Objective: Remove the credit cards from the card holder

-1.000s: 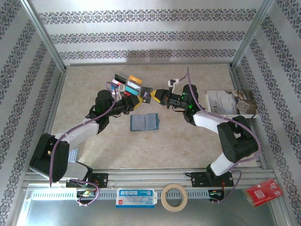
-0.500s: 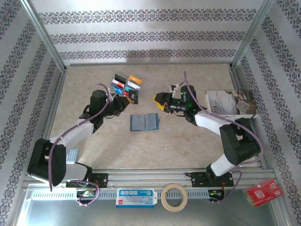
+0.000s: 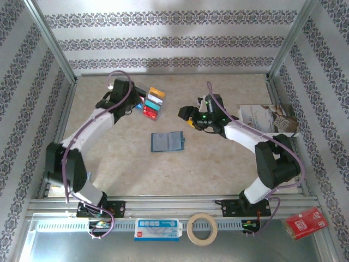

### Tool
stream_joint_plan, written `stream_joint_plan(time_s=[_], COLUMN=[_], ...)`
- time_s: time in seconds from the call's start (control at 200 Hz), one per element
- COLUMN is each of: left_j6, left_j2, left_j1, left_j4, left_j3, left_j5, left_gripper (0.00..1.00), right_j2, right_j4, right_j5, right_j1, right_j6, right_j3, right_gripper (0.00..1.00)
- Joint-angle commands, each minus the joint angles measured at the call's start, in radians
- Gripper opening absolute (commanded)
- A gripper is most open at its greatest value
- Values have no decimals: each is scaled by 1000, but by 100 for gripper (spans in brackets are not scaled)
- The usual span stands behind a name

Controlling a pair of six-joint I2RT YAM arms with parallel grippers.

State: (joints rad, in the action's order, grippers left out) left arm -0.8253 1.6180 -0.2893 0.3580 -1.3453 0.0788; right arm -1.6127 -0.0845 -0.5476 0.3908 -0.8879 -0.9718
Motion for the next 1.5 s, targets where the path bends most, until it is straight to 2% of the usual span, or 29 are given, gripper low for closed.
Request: stream_joint_plan(time_s=[0.0, 0.135, 0.29, 0.47, 0.719, 1.089, 1.184, 1.494], left_j6=[-44, -67, -102, -90, -132, -323, -340, -424], left_j2=[136, 270, 329, 423, 487, 577, 596, 694], left_j1=[-32, -47, -47, -47, -47, -48, -48, -47], left_j4=[205, 235, 188, 244, 274, 369, 344, 421], left_j3=[-188, -334, -368, -469, -532, -653, -666, -788], left_j5=[194, 260, 314, 358, 405, 420, 406, 371], left_gripper=[0, 0, 0, 0, 0, 0, 0, 0], right_j2=[-15, -13, -5, 12, -13, -33, -27, -16], right_j4=[35, 37, 46, 43, 34, 38, 49, 60], right_j5=[30, 11, -12, 20, 14, 9, 6, -11], right_j1=[14, 16, 16, 32, 51, 65, 62, 45], right_j6=[39, 47, 56, 91, 68, 62, 71, 76], right_j3=[-26, -26, -31, -29, -29, -48, -56, -61], right_gripper=[79, 81, 83, 88, 89, 89, 89, 88])
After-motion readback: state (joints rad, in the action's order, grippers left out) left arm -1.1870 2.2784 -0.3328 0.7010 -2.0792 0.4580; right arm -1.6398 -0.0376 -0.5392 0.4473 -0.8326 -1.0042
